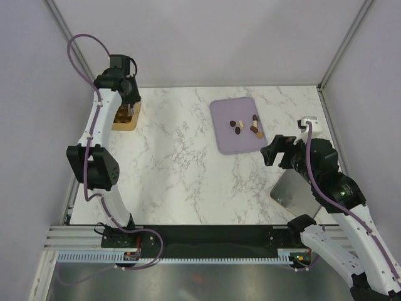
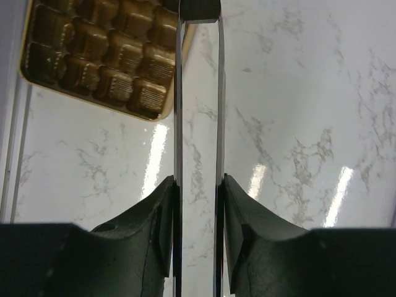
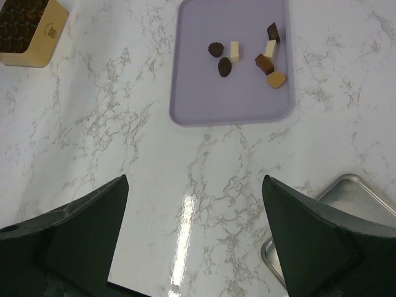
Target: Pack the chocolate
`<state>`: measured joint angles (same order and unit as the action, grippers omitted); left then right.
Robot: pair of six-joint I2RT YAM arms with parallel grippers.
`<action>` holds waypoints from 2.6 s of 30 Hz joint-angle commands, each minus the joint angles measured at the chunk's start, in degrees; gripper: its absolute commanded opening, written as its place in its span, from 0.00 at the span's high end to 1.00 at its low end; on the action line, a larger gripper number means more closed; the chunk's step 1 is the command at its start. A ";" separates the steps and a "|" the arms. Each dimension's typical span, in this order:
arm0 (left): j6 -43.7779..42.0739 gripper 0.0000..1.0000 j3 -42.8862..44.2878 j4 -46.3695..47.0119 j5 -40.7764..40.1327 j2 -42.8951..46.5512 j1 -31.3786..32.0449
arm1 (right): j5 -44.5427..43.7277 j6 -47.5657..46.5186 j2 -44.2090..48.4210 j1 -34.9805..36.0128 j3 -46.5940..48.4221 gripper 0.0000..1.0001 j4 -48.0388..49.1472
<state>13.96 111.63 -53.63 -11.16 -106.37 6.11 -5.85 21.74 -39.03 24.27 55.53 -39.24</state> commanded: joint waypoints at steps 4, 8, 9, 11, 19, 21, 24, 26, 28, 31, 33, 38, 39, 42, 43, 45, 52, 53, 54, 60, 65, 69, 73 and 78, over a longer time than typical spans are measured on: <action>-0.51 0.60 6.57 -0.16 0.52 -4.98 -11.54 | 0.40 0.15 -0.09 0.16 0.54 0.02 2.95; -0.07 0.60 8.07 -0.08 1.05 -7.89 -15.33 | 0.05 -0.12 -0.43 0.16 0.99 0.02 3.03; -0.07 0.60 8.25 0.01 0.79 -8.33 -15.86 | -0.04 -0.20 -0.70 0.16 1.07 0.02 3.03; -0.33 0.60 8.95 0.10 0.52 -9.82 -16.83 | -0.04 -0.38 -1.22 0.16 1.25 0.02 3.30; -2.35 0.59 11.94 1.59 -1.41 -14.13 -17.80 | 0.31 -0.03 -2.20 0.07 1.60 0.02 4.09; -2.44 0.57 12.29 1.77 -0.80 -15.18 -17.97 | 0.14 -0.11 -2.28 0.16 1.69 0.02 4.09; -2.53 0.57 12.47 1.68 -1.49 -16.06 -18.06 | -0.57 -0.29 -2.20 0.16 1.78 0.02 4.09; -2.62 0.57 12.55 1.86 -2.46 -16.41 -18.06 | -0.92 -0.47 -2.20 0.16 1.95 0.02 3.91; -2.88 0.56 12.99 1.95 -2.73 -16.77 -18.15 | -0.83 -0.47 -2.20 0.25 2.04 0.02 3.91; -3.67 0.53 13.96 1.95 -3.08 -17.73 -18.33 | -1.09 -0.55 -2.46 0.16 2.13 0.02 4.00; -3.85 0.52 14.40 2.12 -2.99 -18.17 -18.32 | -1.10 -0.47 -2.72 0.07 2.22 0.02 4.00; -4.29 0.49 15.54 2.12 -3.08 -19.14 -18.24 | -1.62 -0.73 -2.55 0.07 2.48 0.02 4.09; -4.20 0.48 15.46 2.12 -2.91 -19.05 -18.24 | -1.71 -0.64 -2.63 0.07 2.48 0.02 3.91; -4.20 0.48 15.02 2.12 -2.03 -17.57 -18.24 | -1.27 -0.29 -2.64 0.07 2.66 0.02 3.83; -4.03 0.48 14.76 2.04 -1.76 -16.95 -18.06 | -1.10 -0.20 -2.55 0.16 2.66 0.02 3.82; -3.85 0.48 13.44 2.03 -0.45 -14.50 -17.80 | -0.66 0.15 -2.46 0.16 2.66 0.02 3.82; -3.15 0.49 3.43 3.26 1.05 -4.74 -12.62 | -1.80 -0.20 -1.93 0.16 2.39 0.02 2.51; -2.97 0.49 0.80 3.44 1.40 -3.68 -10.52 | -1.97 -0.29 -1.93 0.16 2.57 0.02 1.90; -2.45 0.49 -0.70 3.79 1.66 -0.98 -9.20 | -2.15 -0.47 -1.76 0.07 2.74 0.02 1.46; -1.12 0.49 -11.34 8.36 1.75 7.57 5.12 | -2.41 -0.64 -0.27 0.16 4.24 0.02 -0.39; 0.72 0.49 -11.70 8.98 1.93 9.51 16.88 | -1.89 -0.47 0.44 0.16 4.50 0.02 -1.62; 2.12 0.49 -10.39 9.94 1.41 8.02 25.78 | -2.06 -0.21 1.06 0.16 4.50 0.02 -2.06; 1.69 0.48 -6.97 10.65 -0.09 3.46 32.99 | -1.98 -0.03 1.50 0.07 4.59 0.02 -2.33; 1.34 0.48 -3.27 11.26 -1.15 -4.45 38.62 | -2.41 -0.38 1.67 0.07 5.20 0.02 -2.77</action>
<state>14.13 105.25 -44.60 -10.26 -107.11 43.35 -6.90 21.65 -37.93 24.27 58.22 -41.95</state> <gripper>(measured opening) 0.515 0.979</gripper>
